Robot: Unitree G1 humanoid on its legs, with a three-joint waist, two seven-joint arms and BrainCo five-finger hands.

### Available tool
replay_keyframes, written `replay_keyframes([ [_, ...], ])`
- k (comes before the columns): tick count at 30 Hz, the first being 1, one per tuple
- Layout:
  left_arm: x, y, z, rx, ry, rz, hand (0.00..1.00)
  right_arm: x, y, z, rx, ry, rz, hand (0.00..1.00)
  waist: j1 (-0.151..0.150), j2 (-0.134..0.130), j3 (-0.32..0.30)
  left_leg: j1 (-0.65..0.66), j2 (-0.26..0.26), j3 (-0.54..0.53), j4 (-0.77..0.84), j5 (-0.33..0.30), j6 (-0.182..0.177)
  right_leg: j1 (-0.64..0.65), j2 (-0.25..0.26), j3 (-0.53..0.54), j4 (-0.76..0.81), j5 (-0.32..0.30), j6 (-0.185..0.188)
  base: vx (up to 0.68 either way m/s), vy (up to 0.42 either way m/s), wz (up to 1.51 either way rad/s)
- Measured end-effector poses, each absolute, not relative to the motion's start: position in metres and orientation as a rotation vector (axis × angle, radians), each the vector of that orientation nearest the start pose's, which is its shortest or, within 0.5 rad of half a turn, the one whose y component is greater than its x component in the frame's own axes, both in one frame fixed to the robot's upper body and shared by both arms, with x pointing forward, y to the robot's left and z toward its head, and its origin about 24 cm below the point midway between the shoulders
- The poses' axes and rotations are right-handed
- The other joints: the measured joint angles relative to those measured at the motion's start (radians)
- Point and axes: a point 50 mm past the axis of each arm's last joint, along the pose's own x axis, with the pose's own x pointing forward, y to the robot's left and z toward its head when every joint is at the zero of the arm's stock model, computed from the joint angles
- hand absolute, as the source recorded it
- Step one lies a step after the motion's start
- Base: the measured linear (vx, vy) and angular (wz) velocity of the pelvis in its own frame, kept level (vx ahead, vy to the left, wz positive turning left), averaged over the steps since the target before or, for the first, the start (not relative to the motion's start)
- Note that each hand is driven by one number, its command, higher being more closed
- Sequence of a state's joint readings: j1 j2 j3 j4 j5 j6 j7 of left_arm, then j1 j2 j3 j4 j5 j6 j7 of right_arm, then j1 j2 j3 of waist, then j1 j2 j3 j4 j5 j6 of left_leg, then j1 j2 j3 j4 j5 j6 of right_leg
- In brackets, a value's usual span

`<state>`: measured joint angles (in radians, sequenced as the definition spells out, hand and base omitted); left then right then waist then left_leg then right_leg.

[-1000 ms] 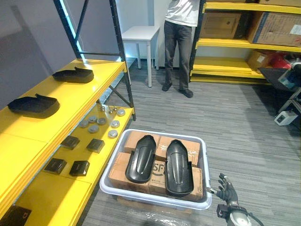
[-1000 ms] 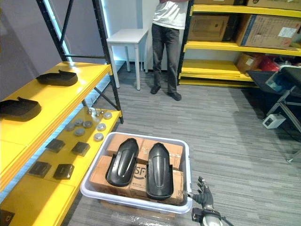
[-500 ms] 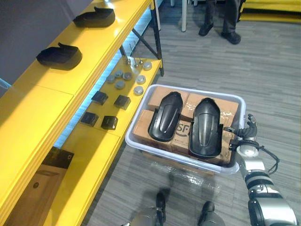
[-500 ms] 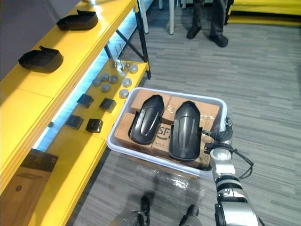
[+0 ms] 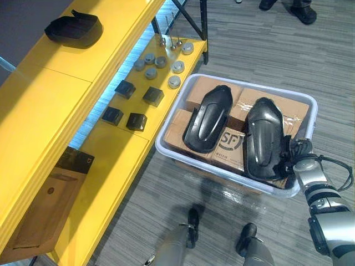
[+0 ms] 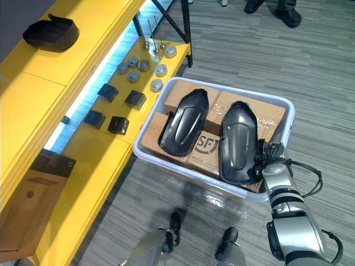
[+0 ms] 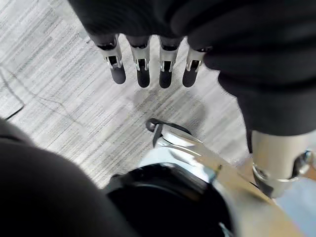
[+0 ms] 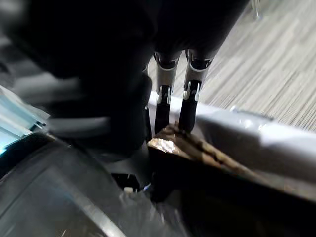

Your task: Walk over and take plastic housings, then place them on the shelf

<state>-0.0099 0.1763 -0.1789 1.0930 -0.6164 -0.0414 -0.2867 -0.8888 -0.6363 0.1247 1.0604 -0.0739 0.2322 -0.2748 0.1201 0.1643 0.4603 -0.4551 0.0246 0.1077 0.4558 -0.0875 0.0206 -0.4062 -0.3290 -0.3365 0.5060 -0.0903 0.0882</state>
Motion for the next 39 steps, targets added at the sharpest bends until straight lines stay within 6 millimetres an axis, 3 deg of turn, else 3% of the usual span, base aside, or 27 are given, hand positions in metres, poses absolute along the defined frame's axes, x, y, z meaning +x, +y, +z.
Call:
replay_keyframes([
  [6,0.155,0.183,-0.138,-0.558,0.794,0.074,0.00,0.367,-0.327,0.138,-0.717,0.305,-0.677,1.00,0.009,0.001,0.001,0.019,-0.009,-0.002,-0.038,0.018,0.003,0.006,-0.006,-0.006,0.000,0.001,-0.003,0.03,-0.049,0.03],
  [9,0.186,0.176,-0.114,-0.611,0.620,0.047,0.00,0.366,-0.326,0.138,-0.773,0.296,-0.699,1.00,0.004,0.005,0.003,0.071,-0.022,-0.005,-0.071,0.034,0.005,0.050,-0.016,-0.014,-0.006,-0.003,-0.004,0.05,-0.033,0.09],
  [11,0.214,0.169,-0.081,-0.616,0.445,0.001,0.00,0.367,-0.324,0.142,-0.836,0.263,-0.697,1.00,-0.009,0.008,0.005,0.133,-0.029,-0.022,-0.111,0.045,0.002,0.119,-0.017,-0.038,-0.030,-0.006,-0.004,0.04,-0.030,0.18],
  [13,0.229,0.168,-0.051,-0.630,0.307,-0.019,0.00,0.368,-0.316,0.150,-0.895,0.191,-0.678,1.00,-0.020,0.007,0.006,0.180,-0.031,-0.033,-0.146,0.057,-0.003,0.170,-0.013,-0.057,-0.054,-0.006,-0.004,0.02,-0.029,0.18],
  [15,0.236,0.173,-0.011,-0.616,0.142,-0.022,0.00,0.368,-0.304,0.158,-0.949,0.085,-0.637,1.00,-0.036,0.005,0.005,0.255,-0.033,-0.052,-0.206,0.076,-0.012,0.246,-0.004,-0.086,-0.095,-0.006,-0.003,0.02,-0.030,0.20],
  [16,0.236,0.174,-0.007,-0.611,0.127,-0.025,0.00,0.368,-0.303,0.159,-0.949,0.077,-0.633,1.00,-0.036,0.005,0.005,0.265,-0.032,-0.053,-0.213,0.078,-0.012,0.254,-0.003,-0.087,-0.099,-0.005,-0.003,0.03,-0.032,0.08],
  [19,0.233,0.171,0.031,-0.576,0.018,-0.089,0.00,0.362,-0.294,0.154,-0.978,0.029,-0.586,1.00,-0.035,-0.002,-0.024,0.338,-0.022,-0.061,-0.305,0.102,-0.028,0.325,0.022,-0.115,-0.166,0.003,0.001,0.03,-0.047,0.07],
  [22,0.228,0.162,0.039,-0.563,0.045,-0.147,0.00,0.355,-0.290,0.130,-0.946,0.081,-0.548,1.00,-0.033,-0.026,-0.078,0.394,-0.010,-0.064,-0.376,0.127,-0.034,0.380,0.050,-0.137,-0.238,0.022,0.000,0.12,-0.061,0.04],
  [24,0.227,0.146,0.038,-0.571,0.110,-0.222,0.00,0.351,-0.275,0.113,-0.911,0.088,-0.499,1.00,-0.034,-0.064,-0.140,0.431,0.004,-0.046,-0.407,0.130,-0.036,0.433,0.081,-0.141,-0.314,0.040,0.003,0.15,-0.055,-0.09],
  [26,0.228,0.133,0.038,-0.587,0.148,-0.277,0.00,0.351,-0.263,0.110,-0.886,0.061,-0.473,1.00,-0.036,-0.082,-0.170,0.452,0.011,-0.036,-0.422,0.130,-0.036,0.462,0.098,-0.140,-0.358,0.056,0.000,0.10,-0.033,-0.11],
  [29,0.239,0.102,0.042,-0.622,0.197,-0.367,0.00,0.354,-0.235,0.122,-0.815,-0.060,-0.453,1.00,-0.046,-0.099,-0.197,0.483,0.023,-0.013,-0.432,0.127,-0.041,0.502,0.121,-0.133,-0.414,0.085,-0.008,0.08,-0.034,-0.15],
  [32,0.255,0.080,0.033,-0.657,0.278,-0.370,0.00,0.355,-0.208,0.130,-0.732,-0.165,-0.434,1.00,-0.051,-0.109,-0.232,0.504,0.034,0.015,-0.443,0.120,-0.052,0.512,0.137,-0.106,-0.440,0.100,-0.010,0.02,-0.010,-0.26],
  [39,0.278,0.061,0.005,-0.629,0.421,-0.249,0.00,0.352,-0.151,0.129,-0.622,-0.265,-0.295,1.00,-0.091,-0.143,-0.284,0.533,0.051,0.070,-0.462,0.119,-0.060,0.513,0.159,-0.051,-0.469,0.114,-0.018,-0.03,-0.013,-0.24],
])
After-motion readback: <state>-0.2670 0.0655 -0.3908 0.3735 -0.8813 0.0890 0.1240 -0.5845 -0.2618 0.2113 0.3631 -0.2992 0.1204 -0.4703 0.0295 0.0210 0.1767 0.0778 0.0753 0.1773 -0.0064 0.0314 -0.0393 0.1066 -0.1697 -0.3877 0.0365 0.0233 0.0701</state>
